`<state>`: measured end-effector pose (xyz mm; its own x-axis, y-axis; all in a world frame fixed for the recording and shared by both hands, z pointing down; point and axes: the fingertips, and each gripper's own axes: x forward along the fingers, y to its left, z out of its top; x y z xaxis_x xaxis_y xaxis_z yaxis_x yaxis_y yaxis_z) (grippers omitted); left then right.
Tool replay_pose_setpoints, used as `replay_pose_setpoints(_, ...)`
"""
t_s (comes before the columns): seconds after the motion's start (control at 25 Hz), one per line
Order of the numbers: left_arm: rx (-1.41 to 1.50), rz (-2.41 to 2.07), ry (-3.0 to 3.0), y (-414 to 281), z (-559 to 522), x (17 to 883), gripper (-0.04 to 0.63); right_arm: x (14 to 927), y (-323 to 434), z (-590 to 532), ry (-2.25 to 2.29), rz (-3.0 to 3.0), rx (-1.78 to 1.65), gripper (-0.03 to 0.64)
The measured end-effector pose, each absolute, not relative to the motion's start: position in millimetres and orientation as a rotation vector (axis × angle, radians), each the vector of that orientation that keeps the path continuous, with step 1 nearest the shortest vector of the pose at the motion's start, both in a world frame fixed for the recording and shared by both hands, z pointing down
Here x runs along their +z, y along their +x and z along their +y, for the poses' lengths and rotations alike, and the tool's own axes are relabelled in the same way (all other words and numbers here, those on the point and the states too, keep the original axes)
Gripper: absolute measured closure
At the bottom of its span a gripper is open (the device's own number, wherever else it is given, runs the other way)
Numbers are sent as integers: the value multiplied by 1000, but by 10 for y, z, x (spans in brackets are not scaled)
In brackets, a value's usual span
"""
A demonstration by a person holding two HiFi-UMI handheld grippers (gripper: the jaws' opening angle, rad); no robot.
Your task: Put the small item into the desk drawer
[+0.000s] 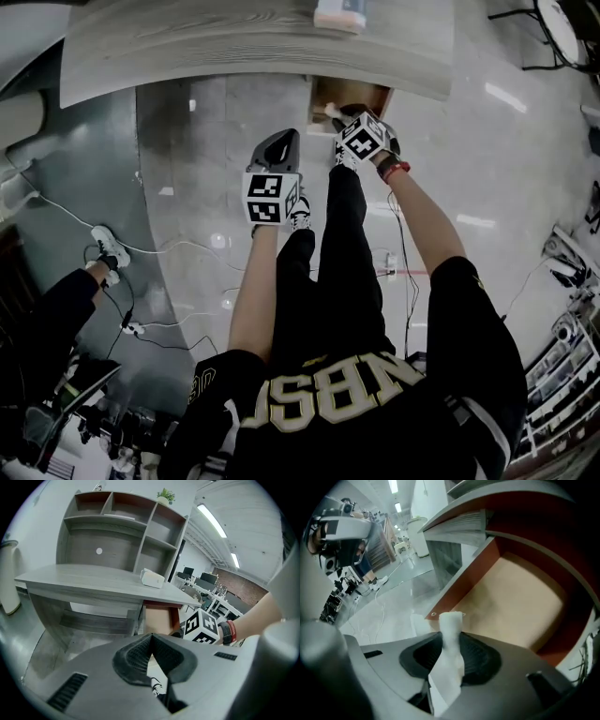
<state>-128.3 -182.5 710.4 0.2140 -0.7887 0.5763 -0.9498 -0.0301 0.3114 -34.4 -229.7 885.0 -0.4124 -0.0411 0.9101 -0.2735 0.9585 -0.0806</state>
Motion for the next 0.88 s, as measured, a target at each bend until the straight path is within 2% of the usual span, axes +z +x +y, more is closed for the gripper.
replay_pose_setpoints(0.56,322,-1642,1800,-1345,-1685,7228,582,9226,-475,-2321,66,-1895,130,486)
replay_pose_setpoints(0.88,316,-1653,1796,-1378,-1652,7186,583,9170,-440,-2318,129,-1909,232,446)
